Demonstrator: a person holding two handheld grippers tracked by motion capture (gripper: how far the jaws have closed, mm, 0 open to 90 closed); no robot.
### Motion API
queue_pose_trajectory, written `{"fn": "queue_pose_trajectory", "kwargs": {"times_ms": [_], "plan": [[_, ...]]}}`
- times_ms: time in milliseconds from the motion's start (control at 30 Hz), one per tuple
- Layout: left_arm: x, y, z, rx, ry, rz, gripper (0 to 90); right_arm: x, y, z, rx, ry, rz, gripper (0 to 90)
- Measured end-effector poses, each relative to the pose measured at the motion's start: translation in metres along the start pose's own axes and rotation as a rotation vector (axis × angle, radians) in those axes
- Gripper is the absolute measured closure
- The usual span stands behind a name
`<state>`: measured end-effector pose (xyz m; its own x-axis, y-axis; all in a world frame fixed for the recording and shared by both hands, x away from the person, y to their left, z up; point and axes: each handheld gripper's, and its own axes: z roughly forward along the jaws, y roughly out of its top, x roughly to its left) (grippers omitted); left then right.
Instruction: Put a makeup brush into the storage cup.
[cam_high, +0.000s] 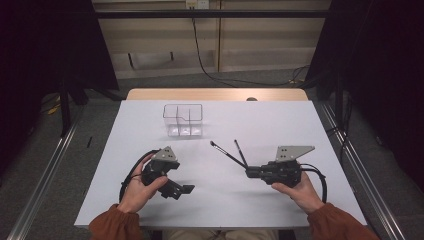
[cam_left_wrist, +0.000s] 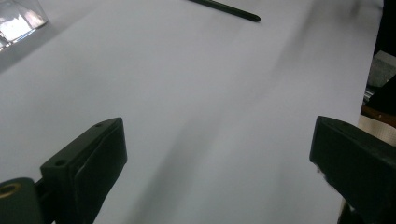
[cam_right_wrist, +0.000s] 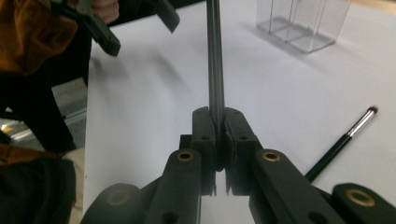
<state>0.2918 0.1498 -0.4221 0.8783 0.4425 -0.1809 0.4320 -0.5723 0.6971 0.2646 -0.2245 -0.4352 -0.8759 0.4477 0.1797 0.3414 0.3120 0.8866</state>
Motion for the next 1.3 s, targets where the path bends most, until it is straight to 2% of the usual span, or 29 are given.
{"fn": "queue_pose_trajectory", "kwargs": {"times_ms": [233, 333, 400, 500, 600, 800, 933, 1000, 1100, 1200, 1300], "plan": [[-0.001, -0.002, -0.001, -0.016, 0.008, -0.002, 4.0, 0.001, -0.002, -0.001, -0.040, 0.006, -0.001, 84.5], [0.001, -0.003, -0.001, -0.027, -0.002, -0.022, 4.0, 0.001, -0.002, -0.002, -0.045, 0.002, -0.005, 84.4], [0.001, -0.004, -0.002, -0.039, 0.010, -0.026, 4.0, 0.002, -0.002, -0.002, -0.044, 0.001, -0.005, 84.5], [0.000, -0.006, -0.003, -0.075, 0.044, -0.012, 3.9, 0.002, -0.001, -0.002, -0.046, 0.002, -0.004, 84.4], [-0.001, -0.006, -0.004, -0.101, 0.054, -0.016, 3.5, 0.003, 0.000, -0.002, -0.049, 0.001, -0.009, 84.5], [-0.008, -0.005, 0.000, -0.137, 0.045, 0.006, 3.3, 0.003, 0.001, -0.002, -0.053, 0.006, -0.015, 84.5], [-0.010, -0.003, 0.005, -0.175, 0.017, -0.005, 3.1, 0.004, 0.002, -0.002, -0.058, 0.009, -0.018, 84.5], [-0.011, -0.001, 0.007, -0.191, 0.041, 0.009, 3.3, 0.004, 0.002, -0.002, -0.061, 0.010, -0.017, 84.5], [-0.013, 0.001, 0.009, -0.223, 0.021, -0.003, 3.6, 0.004, 0.002, -0.002, -0.062, 0.010, -0.017, 84.5], [-0.015, 0.005, 0.010, -0.248, 0.027, 0.017, 3.4, 0.005, 0.003, -0.002, -0.065, 0.009, -0.019, 84.4], [-0.017, 0.008, 0.012, -0.265, 0.041, 0.020, 3.6, 0.005, 0.004, -0.001, -0.064, 0.010, -0.022, 84.5]]}}
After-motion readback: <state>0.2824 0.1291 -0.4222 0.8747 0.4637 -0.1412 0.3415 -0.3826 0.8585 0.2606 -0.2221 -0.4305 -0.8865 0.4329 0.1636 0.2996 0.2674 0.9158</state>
